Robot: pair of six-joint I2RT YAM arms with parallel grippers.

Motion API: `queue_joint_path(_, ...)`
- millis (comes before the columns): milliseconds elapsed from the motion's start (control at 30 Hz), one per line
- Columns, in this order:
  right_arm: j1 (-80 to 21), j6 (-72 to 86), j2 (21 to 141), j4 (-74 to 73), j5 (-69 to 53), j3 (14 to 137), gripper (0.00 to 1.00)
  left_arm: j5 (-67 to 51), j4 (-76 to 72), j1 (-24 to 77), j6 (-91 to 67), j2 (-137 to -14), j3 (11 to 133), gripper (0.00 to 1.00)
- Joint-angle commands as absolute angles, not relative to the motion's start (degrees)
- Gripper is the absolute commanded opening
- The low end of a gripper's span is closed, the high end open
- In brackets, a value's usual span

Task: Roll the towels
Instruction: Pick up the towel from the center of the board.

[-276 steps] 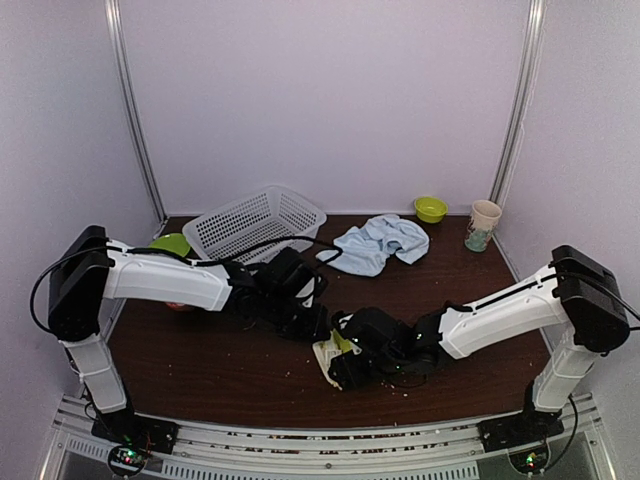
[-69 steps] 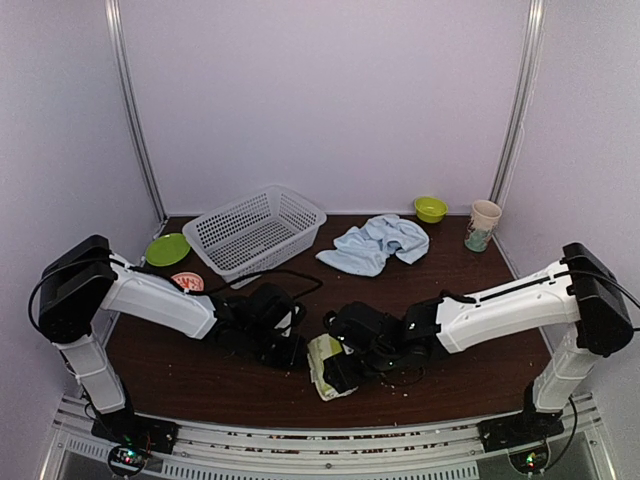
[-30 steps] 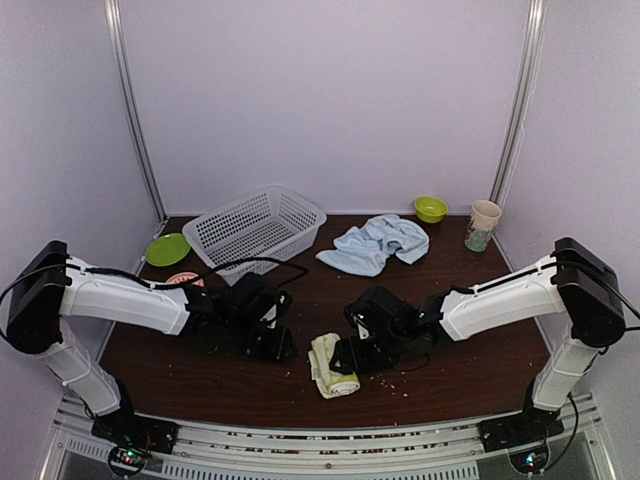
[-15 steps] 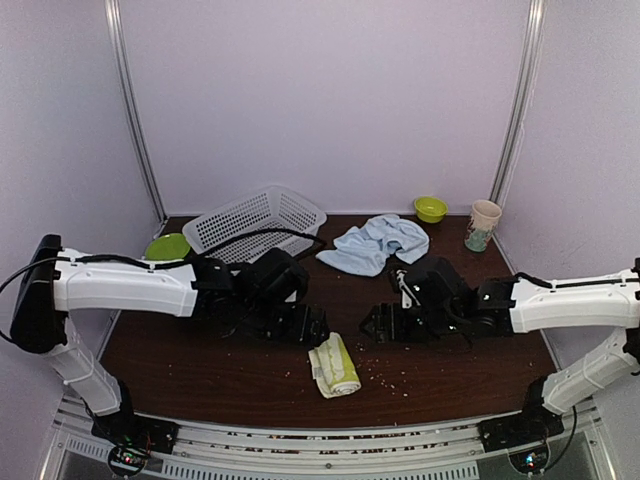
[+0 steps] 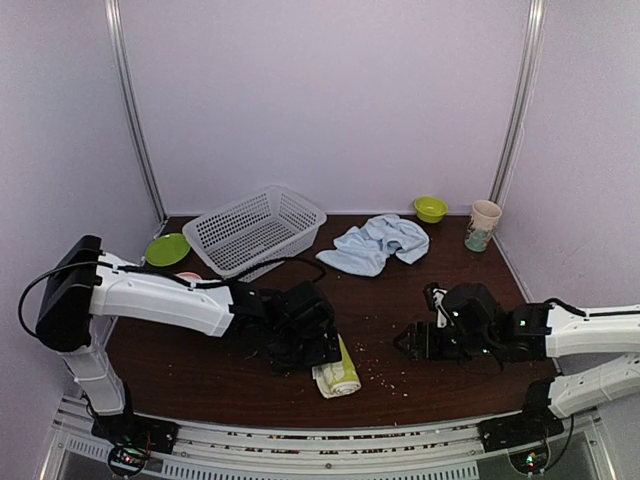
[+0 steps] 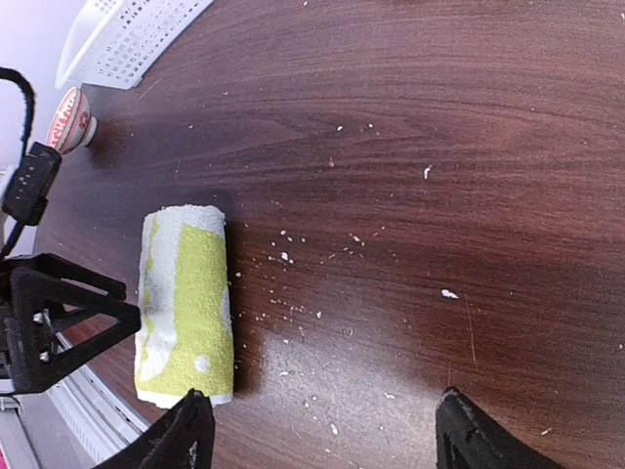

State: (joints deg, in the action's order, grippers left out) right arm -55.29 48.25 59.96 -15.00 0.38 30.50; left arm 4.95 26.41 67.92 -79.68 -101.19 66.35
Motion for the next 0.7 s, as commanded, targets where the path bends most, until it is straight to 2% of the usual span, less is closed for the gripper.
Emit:
queue_joint_path(0,-55.1,49.7,55.3,-15.1,1.8,27.7,0.78,3.1,24.6,68.5,-84.4,-105.8,69.5,0.98)
queue_joint_path(367,-55.2,50.6,49.3,-16.6,2.4,25.2,0.78,1.4,23.7,68.6,-85.3,-111.3,71.0,0.97)
queue_joint_path(433,-55.1,50.6,49.0,-16.6,2.3,24.9,0.78,0.8,23.3,68.6,-85.3,-112.2,71.2,0.94)
queue_joint_path(667,-55.1,50.1,47.7,-16.9,2.6,24.5,0.77,-1.8,22.6,68.7,-85.7,-114.8,71.6,0.71)
